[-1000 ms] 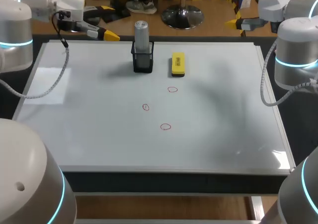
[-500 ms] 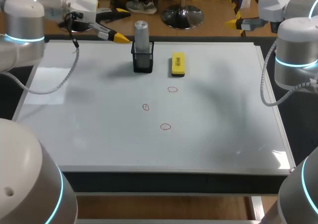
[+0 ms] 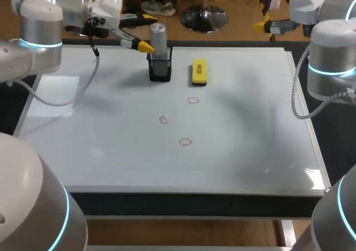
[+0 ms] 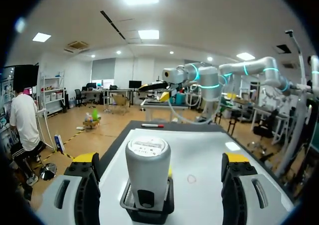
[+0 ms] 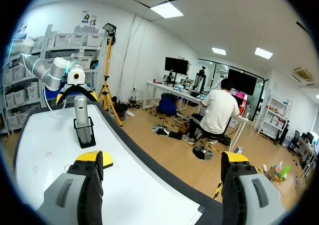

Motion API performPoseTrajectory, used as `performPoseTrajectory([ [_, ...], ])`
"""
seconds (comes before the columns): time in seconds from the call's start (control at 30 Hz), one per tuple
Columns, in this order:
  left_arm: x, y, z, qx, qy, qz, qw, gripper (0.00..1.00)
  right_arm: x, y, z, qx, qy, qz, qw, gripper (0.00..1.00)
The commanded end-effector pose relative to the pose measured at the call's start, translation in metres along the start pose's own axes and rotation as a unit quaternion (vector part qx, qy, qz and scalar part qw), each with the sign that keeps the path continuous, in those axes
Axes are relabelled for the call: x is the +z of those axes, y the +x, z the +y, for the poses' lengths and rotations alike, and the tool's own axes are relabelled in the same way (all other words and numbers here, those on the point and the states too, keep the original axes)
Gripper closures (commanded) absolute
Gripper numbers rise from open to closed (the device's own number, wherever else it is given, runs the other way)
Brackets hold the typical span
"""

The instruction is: Pick up the inspection probe, press it on each red-marked spot on the whiteboard one by one, put down the probe, pick up the eraser, and wipe off all the red marks.

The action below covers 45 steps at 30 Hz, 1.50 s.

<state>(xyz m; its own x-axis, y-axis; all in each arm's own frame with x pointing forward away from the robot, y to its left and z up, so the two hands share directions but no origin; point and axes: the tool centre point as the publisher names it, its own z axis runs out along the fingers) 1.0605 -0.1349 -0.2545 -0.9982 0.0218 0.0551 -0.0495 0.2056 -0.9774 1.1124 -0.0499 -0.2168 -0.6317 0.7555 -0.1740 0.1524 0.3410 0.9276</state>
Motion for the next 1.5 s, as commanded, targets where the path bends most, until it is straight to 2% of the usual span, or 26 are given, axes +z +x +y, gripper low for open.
performPoseTrajectory([
  [0.03, 0.009, -0.002, 0.002, 0.003, -0.002, 0.001, 1.0, 0.0, 0.0, 0.0, 0.0, 0.0, 0.0, 0.0, 1.0, 0.0],
  [0.7, 0.032, -0.014, 0.019, 0.002, 0.001, -0.002, 1.0, 0.0, 0.0, 0.0, 0.0, 0.0, 0.0, 0.0, 1.0, 0.0],
  [1.33, 0.033, -0.023, 0.027, -0.013, -0.001, -0.019, 1.0, 0.01, 0.0, 0.0, 0.0, 0.0, 0.0, 0.0, 1.0, 0.0],
  [1.37, 0.033, -0.023, 0.027, -0.013, -0.001, -0.019, 1.0, 0.09, 0.0, 0.0, 0.0, 0.0, 0.0, 0.0, 1.0, 0.0],
  [1.43, 0.032, -0.022, 0.027, -0.013, -0.002, -0.02, 1.0, 0.53, 0.0, 0.0, 0.0, 0.0, 0.0, 0.0, 1.0, 0.0],
  [1.47, 0.032, -0.022, 0.027, -0.013, -0.001, -0.022, 1.0, 0.59, 0.0, 0.0, 0.0, 0.0, 0.0, 0.0, 1.0, 0.0],
  [1.5, 0.031, -0.021, 0.026, -0.013, -0.001, -0.024, 1.0, 0.76, 0.0, 0.0, 0.0, 0.0, 0.0, 0.0, 1.0, 0.0],
])
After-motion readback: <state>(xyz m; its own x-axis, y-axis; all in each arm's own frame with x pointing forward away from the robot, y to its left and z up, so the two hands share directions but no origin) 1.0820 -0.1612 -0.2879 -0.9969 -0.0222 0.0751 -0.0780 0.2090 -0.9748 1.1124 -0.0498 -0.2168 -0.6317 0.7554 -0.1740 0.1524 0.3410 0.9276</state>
